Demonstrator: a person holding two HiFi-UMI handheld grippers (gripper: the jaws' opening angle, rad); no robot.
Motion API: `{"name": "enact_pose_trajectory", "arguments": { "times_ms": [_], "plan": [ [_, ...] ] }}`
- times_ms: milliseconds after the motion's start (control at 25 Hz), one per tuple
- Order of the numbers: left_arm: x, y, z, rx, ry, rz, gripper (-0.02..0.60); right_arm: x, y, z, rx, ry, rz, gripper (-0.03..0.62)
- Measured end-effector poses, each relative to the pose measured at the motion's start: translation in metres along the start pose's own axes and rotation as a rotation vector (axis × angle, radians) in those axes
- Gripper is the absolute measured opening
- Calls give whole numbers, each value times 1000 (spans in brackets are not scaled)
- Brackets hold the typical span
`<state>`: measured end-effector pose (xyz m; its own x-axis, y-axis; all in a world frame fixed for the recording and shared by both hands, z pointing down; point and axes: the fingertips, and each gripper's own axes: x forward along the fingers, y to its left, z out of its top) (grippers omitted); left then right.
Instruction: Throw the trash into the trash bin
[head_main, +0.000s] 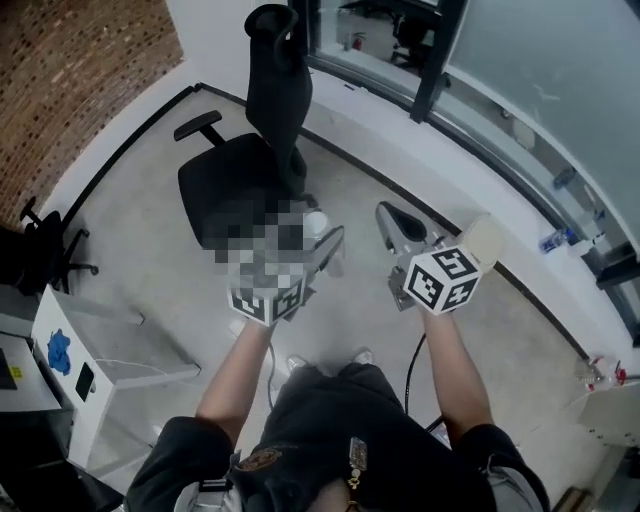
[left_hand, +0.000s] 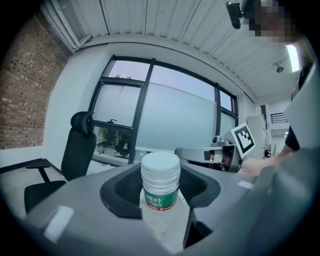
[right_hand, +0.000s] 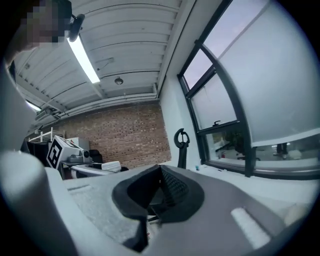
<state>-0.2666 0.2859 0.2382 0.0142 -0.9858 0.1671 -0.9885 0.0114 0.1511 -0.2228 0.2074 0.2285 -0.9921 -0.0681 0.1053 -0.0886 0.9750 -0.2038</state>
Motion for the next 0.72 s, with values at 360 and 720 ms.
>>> {"name": "enact_pose_trajectory", "arguments": {
  "times_ms": [360,720],
  "plan": [
    [116,-111,-6,46,56,-219,206,-125,-116,-4,-1,-33,-253,3],
    [190,-203,-14,88,108,-417,206,-226,-194,-17,60,-53,-480,3]
  ]
}}
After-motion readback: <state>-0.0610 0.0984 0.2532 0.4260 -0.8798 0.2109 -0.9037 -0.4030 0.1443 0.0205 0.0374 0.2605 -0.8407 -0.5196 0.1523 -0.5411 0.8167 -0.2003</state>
